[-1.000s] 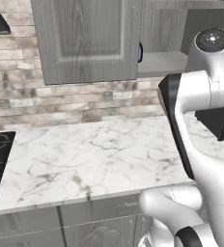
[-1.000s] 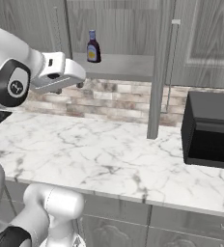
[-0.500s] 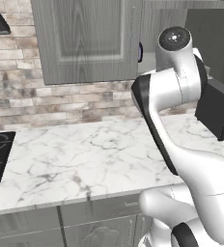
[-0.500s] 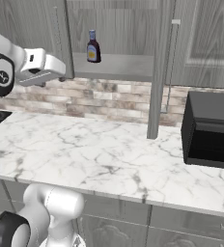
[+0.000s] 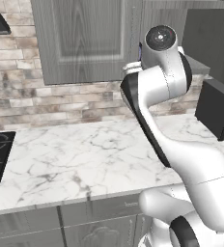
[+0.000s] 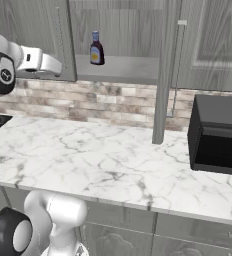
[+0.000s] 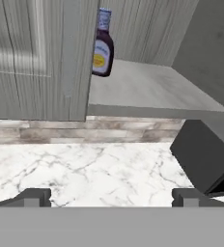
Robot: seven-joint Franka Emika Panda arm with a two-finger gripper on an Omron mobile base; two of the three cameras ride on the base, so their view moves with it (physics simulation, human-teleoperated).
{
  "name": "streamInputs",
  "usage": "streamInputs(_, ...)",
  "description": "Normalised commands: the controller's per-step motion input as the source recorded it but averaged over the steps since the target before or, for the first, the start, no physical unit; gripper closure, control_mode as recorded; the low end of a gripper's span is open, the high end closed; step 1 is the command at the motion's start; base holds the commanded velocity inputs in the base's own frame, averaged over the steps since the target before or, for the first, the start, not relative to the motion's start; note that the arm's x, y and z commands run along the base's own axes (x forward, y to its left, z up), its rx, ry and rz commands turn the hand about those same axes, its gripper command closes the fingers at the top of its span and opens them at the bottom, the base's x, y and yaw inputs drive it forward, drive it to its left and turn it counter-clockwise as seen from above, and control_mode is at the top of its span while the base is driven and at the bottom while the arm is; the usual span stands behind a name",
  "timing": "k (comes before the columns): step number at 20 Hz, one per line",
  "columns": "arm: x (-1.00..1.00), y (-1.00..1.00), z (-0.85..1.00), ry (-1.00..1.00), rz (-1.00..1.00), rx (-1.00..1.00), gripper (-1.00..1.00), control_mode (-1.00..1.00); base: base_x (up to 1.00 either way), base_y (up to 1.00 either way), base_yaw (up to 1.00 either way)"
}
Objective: Move the shaker and condiment bottle from the cabinet to the dining counter.
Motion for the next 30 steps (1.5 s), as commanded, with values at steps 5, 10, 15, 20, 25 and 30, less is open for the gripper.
streamInputs(5,0.41,0.20,0.17,-0.08,0.04,0.08,-1.00,-1.00,0.00,0.00,0.00)
streamInputs(10,0.45,0.00,0.15,0.00,0.06,0.03,-1.00,-1.00,0.00,0.00,0.00)
streamInputs(15,0.49,0.00,0.03,-0.02,0.06,0.02,-1.00,-1.00,0.00,0.00,0.00)
streamInputs(20,0.51,0.03,0.00,-0.06,0.08,0.01,-1.00,-1.00,0.00,0.00,0.00)
streamInputs(25,0.45,0.05,0.00,-0.10,0.07,0.01,-1.00,-1.00,0.00,0.00,0.00)
streamInputs(30,0.42,0.06,0.00,-0.06,0.04,0.00,-1.00,-1.00,0.00,0.00,0.00)
